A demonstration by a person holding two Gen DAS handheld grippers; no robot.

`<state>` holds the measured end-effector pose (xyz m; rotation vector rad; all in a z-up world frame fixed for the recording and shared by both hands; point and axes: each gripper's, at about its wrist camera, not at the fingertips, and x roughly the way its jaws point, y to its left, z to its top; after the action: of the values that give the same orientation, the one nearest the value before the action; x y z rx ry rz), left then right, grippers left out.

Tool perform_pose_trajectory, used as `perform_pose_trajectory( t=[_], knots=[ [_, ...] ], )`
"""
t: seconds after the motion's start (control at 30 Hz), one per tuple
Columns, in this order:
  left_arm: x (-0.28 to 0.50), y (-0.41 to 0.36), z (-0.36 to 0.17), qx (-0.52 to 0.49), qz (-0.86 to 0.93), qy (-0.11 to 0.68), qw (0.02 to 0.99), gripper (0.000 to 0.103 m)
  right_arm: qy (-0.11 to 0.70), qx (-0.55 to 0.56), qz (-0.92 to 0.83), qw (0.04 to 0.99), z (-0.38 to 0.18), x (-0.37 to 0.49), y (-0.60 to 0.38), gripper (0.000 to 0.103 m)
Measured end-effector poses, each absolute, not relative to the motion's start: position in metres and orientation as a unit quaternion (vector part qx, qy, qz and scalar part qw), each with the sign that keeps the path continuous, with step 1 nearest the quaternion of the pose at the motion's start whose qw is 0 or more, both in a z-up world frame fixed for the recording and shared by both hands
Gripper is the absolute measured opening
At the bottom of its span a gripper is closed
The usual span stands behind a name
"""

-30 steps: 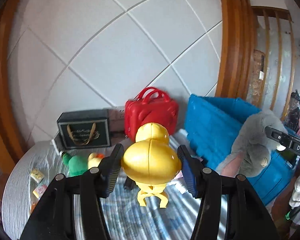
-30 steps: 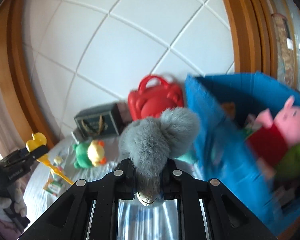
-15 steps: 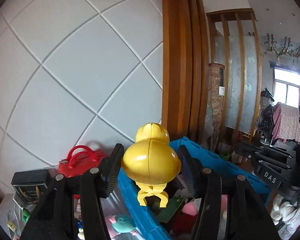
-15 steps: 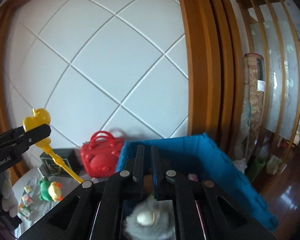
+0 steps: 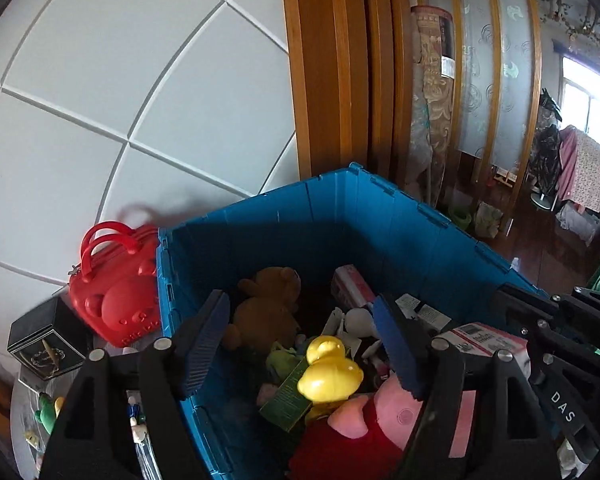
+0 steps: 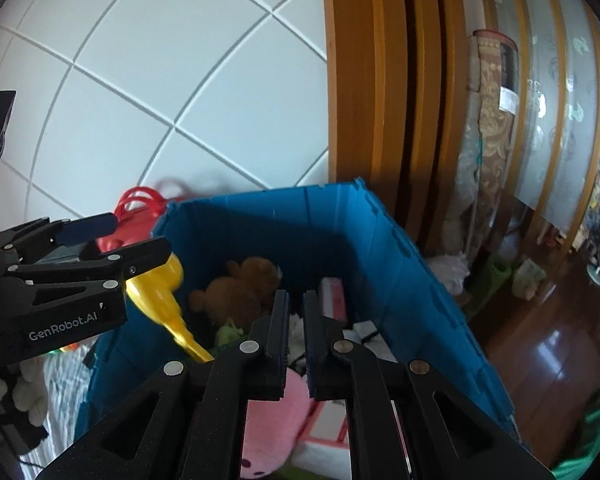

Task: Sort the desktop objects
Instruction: 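Carry the tongs and grey rabbit into the blue bin and release both, then move both grippers back over the table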

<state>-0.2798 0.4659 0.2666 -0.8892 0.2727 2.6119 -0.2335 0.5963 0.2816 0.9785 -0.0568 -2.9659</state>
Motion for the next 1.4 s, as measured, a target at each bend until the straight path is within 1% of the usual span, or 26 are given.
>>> perform_pose_trajectory(
  t=[0.13,0.17,0.2,0.23,0.27,0.3,0.33,0.37,0.43,0.47,0.5,0.53,0.8,1.0,1.23,1.4],
  knots=[
    [-0.282,0.461,0.263,-0.330,0.923,0.087,0.177,0.074,-0.022,0.329,-0.944,0.014,0.267,-0.240,0.603,0.009],
    [-0.282,0.458,0.263,-0.333,0.922,0.087,0.178,0.074,-0.023,0.332,-0.943,0.015,0.266,-0.240,0.603,0.012],
    [-0.282,0.455,0.263,-0.335,0.921,0.089,0.179,0.074,-0.022,0.334,-0.942,0.015,0.263,-0.241,0.603,0.021],
    [-0.282,0.452,0.262,-0.336,0.920,0.091,0.177,0.074,-0.021,0.336,-0.942,0.015,0.262,-0.241,0.603,0.028],
    [-0.280,0.450,0.262,-0.336,0.920,0.094,0.176,0.074,-0.020,0.336,-0.942,0.014,0.261,-0.241,0.601,0.049],
    [-0.278,0.447,0.260,-0.336,0.920,0.095,0.176,0.074,-0.016,0.335,-0.942,0.012,0.261,-0.240,0.600,0.077],
    [-0.277,0.443,0.259,-0.337,0.920,0.094,0.177,0.074,-0.013,0.333,-0.943,0.011,0.261,-0.239,0.598,0.085],
    [-0.276,0.440,0.258,-0.339,0.919,0.093,0.178,0.074,-0.008,0.330,-0.944,0.009,0.261,-0.238,0.596,0.089],
    [-0.273,0.433,0.256,-0.343,0.918,0.090,0.177,0.074,-0.004,0.328,-0.945,0.006,0.262,-0.238,0.595,0.090],
    [-0.271,0.430,0.255,-0.344,0.918,0.089,0.176,0.074,-0.005,0.329,-0.944,0.006,0.263,-0.239,0.595,0.093],
    [-0.269,0.427,0.255,-0.344,0.918,0.088,0.175,0.074,-0.005,0.330,-0.944,0.007,0.263,-0.237,0.594,0.099],
    [-0.266,0.424,0.254,-0.344,0.918,0.086,0.176,0.074,-0.004,0.331,-0.944,0.007,0.264,-0.236,0.592,0.102],
    [-0.231,0.390,0.251,-0.320,0.931,0.074,0.161,0.074,0.007,0.324,-0.946,0.019,0.270,-0.215,0.569,0.103],
    [-0.201,0.339,0.249,-0.304,0.938,0.045,0.158,0.074,0.005,0.314,-0.949,0.020,0.280,-0.201,0.542,0.103],
    [-0.168,0.249,0.235,-0.289,0.949,0.037,0.116,0.074,0.009,0.294,-0.954,0.065,0.288,-0.177,0.478,0.103],
    [-0.150,0.168,0.214,-0.291,0.954,0.036,0.061,0.074,0.000,0.269,-0.957,0.112,0.295,-0.160,0.421,0.103]
  ],
)
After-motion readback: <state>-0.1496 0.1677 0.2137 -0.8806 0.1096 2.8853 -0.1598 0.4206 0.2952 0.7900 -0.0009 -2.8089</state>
